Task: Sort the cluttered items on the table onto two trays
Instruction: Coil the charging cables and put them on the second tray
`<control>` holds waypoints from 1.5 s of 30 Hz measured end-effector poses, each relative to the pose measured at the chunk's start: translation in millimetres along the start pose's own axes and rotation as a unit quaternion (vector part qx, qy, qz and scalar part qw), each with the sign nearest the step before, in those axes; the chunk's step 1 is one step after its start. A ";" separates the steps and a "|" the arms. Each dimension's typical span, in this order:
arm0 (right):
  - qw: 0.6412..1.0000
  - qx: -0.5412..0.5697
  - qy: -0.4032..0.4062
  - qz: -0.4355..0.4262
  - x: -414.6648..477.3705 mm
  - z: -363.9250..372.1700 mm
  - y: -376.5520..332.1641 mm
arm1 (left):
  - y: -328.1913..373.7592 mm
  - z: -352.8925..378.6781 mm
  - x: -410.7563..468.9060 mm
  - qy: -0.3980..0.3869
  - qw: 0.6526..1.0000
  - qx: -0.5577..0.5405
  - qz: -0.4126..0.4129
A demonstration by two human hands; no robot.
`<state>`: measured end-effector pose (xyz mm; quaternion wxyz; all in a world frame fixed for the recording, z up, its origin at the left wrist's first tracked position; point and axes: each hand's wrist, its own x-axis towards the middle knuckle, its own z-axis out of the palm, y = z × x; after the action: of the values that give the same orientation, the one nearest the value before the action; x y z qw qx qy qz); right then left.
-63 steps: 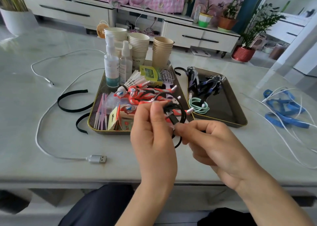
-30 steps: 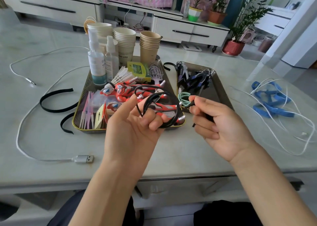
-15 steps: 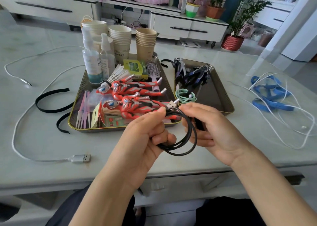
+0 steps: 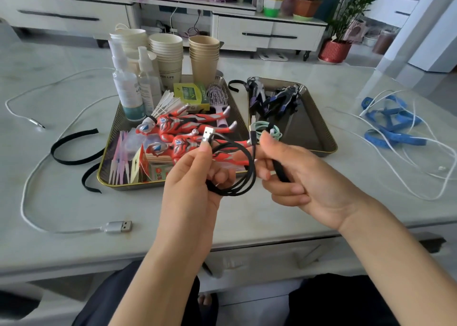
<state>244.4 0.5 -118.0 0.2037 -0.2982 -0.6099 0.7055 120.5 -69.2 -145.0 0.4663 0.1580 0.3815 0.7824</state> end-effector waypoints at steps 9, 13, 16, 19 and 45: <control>0.989 -0.127 0.030 -0.064 -2.3 17.0 1.7 | 9.8 -5.0 2.2 -0.007 0.988 -0.115 -0.099; 0.983 -0.152 0.054 -0.085 0.3 24.0 6.7 | 9.2 -8.1 3.0 -0.008 0.991 -0.073 -0.114; 0.943 -0.275 0.135 -0.128 9.4 17.5 21.3 | 12.7 -8.7 2.7 -0.018 0.985 -0.077 -0.155; 0.899 -0.379 0.165 -0.142 10.4 14.6 28.1 | 15.0 -10.8 0.9 -0.052 0.972 -0.093 -0.207; 0.960 -0.101 0.248 -0.077 15.5 36.0 34.0 | -4.3 -6.4 2.0 -0.036 0.983 0.013 -0.179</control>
<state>211.5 -21.9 -151.2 0.3713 -0.4348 -0.6297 0.5259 118.3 -69.2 -152.7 0.6101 0.1217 0.3968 0.6749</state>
